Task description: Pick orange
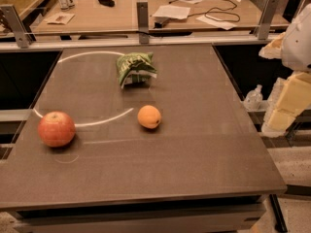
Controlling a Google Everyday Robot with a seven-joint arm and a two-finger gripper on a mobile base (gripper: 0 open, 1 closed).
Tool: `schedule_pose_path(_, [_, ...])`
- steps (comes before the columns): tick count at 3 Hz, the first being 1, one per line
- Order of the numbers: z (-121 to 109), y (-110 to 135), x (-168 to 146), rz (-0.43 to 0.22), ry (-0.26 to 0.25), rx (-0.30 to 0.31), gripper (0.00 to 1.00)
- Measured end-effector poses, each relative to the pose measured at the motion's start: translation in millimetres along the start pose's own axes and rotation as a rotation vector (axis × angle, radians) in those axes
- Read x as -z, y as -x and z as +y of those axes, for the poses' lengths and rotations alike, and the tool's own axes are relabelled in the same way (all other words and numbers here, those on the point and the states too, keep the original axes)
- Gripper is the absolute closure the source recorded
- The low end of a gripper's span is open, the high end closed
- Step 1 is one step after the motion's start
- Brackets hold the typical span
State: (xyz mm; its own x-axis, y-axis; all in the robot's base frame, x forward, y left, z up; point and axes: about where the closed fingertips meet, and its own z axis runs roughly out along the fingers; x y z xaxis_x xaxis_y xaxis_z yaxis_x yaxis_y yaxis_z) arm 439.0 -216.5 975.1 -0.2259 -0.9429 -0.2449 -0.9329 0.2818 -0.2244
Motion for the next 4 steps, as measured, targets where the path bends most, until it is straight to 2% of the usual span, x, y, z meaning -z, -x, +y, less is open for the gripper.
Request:
schedule_pose_path(1, [-4.3, -14.6, -19.5, -0.116, 0.043, -0.044, 0.0])
schedule_pose_path(2, [-2.8, -24.4, -44.7, -0.33, 0.076, -0.051, 0.0])
schedule_pose_path(3, [11.7, -14.4, -44.2, -0.545, 0.084, 0.013, 0.0])
schedule_pose_path(4, [33.3, 17.8, -27.3, -0.734, 0.099, 0.045, 0.0])
